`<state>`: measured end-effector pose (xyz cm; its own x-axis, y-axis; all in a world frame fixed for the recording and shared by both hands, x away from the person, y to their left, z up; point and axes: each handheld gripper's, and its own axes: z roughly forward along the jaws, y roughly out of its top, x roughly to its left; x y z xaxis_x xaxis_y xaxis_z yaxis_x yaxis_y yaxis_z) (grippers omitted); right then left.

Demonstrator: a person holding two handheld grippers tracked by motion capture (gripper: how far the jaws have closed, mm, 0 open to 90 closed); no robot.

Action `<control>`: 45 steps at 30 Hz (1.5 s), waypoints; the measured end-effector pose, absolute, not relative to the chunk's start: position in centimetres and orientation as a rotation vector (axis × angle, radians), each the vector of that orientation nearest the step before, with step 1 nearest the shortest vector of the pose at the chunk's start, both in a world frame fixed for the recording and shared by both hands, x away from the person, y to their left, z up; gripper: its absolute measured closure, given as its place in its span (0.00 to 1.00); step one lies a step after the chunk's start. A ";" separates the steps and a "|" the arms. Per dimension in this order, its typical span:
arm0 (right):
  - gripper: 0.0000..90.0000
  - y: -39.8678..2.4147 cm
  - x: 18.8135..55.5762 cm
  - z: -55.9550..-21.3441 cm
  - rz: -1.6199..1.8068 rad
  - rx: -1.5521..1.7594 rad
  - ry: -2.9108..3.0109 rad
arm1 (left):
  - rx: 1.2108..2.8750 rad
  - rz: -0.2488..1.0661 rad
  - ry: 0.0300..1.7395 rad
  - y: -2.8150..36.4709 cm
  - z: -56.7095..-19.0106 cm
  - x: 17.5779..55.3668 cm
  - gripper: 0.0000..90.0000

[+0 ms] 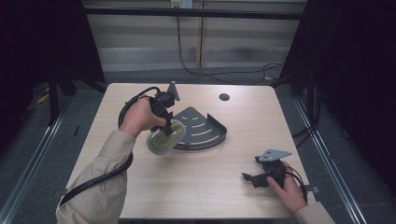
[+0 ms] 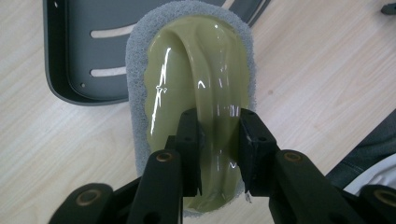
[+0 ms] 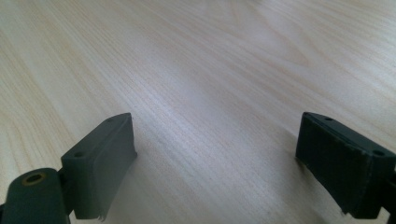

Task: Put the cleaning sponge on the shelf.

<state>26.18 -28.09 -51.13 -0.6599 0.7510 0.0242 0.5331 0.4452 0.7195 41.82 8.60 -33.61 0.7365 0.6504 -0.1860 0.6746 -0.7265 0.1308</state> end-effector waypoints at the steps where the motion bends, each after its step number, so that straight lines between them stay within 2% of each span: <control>1: 0.12 -28.1 26.2 -51.1 1.037 1.102 2.403 | 2.749 -0.186 1.066 8.5 -33.6 42.0 0.80; 45: 0.12 -28.1 26.2 -51.1 1.036 1.100 2.405 | 2.742 -0.127 1.085 6.0 -34.9 47.9 0.80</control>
